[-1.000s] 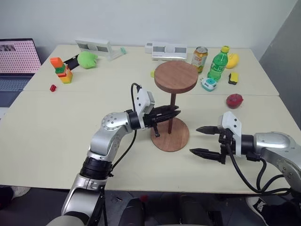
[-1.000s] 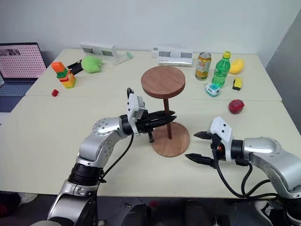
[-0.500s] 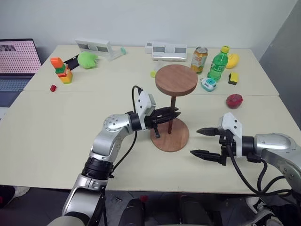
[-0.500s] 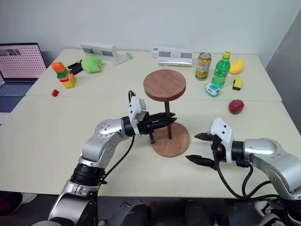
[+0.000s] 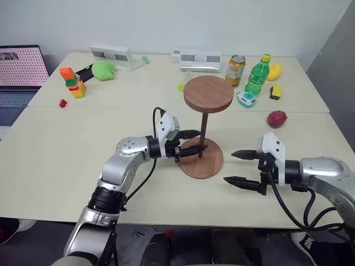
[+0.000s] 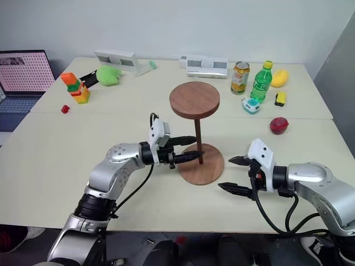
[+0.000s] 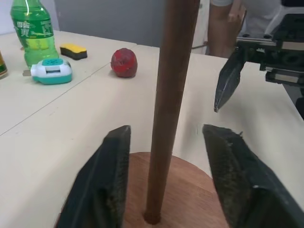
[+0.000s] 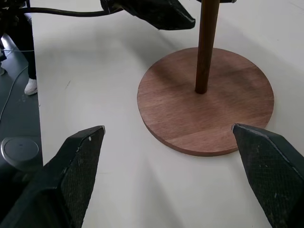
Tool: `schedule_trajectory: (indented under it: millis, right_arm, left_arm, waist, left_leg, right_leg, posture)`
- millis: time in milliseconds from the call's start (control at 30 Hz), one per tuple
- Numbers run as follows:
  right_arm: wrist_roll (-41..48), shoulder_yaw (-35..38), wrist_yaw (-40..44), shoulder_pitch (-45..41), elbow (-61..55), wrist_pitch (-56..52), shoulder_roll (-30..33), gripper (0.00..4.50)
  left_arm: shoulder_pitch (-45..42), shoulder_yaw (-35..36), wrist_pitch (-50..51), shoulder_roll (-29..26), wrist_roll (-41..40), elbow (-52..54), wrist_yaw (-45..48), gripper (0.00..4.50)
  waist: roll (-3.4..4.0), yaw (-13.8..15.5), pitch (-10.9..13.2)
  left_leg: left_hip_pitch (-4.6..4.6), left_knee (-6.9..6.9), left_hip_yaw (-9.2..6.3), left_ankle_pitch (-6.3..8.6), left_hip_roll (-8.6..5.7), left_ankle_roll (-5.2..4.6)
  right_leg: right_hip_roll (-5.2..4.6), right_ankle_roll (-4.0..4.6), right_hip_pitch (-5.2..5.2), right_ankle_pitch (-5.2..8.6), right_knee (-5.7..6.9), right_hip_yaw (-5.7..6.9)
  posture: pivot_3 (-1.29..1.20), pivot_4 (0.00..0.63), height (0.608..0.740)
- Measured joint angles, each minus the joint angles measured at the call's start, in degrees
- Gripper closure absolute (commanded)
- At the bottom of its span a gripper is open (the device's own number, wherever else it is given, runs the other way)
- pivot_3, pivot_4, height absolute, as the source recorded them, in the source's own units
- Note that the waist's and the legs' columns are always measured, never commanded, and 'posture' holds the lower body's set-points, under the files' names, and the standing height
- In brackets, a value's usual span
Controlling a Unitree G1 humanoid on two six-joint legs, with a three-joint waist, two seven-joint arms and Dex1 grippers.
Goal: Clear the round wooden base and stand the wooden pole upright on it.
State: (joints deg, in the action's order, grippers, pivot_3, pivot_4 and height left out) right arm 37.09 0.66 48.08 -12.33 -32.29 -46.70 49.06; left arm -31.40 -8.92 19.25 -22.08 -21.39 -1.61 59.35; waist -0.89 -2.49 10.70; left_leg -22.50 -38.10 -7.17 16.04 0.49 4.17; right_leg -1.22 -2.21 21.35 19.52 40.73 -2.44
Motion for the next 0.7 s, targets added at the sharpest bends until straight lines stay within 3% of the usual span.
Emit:
schedule_trajectory:
  millis: [200,400,500,700]
  right_arm:
    - [0.04,0.04,-0.20,-0.23,0.06,-0.02,0.01,0.00]
    - [0.07,0.29,0.43,-0.08,0.09,0.03,0.31,0.00]
    - [-0.04,0.47,1.73,0.12,0.84,0.72,1.55,0.00]
    - [-0.02,1.79,3.91,0.21,1.89,2.51,2.73,0.00]
  left_arm:
    - [0.02,0.44,0.66,-5.68,-0.16,2.16,3.38,0.07]
    - [1.50,2.75,-0.08,-15.19,0.96,3.52,5.81,0.07]
    - [0.98,7.32,3.00,-26.93,-0.91,3.20,12.14,0.07]
    - [-0.26,12.06,7.35,-33.81,-5.26,4.72,17.54,0.07]
  waist:
    - [0.00,-0.21,0.00]
    - [-0.02,-0.36,0.01]
    - [-0.01,-0.76,0.03]
    - [-0.01,-0.44,0.03]
  left_leg:
    - [0.01,0.03,0.00,0.01,0.03,-0.01]
    - [-0.01,0.05,-0.04,0.03,0.06,-0.06]
    - [-0.01,0.14,-0.04,0.05,0.10,-0.08]
    - [-0.05,0.11,-0.04,0.08,0.06,-0.13]
  right_leg:
    - [0.03,0.00,0.02,0.00,0.00,-0.01]
    - [0.06,0.01,0.04,0.00,0.00,0.01]
    - [0.11,0.02,0.10,0.01,-0.01,0.02]
    - [0.05,0.01,0.05,0.01,-0.08,0.05]
  posture:
    - [0.00,0.150,0.740]
    - [0.00,0.150,0.740]
    - [0.00,0.150,0.740]
    - [0.00,0.150,0.740]
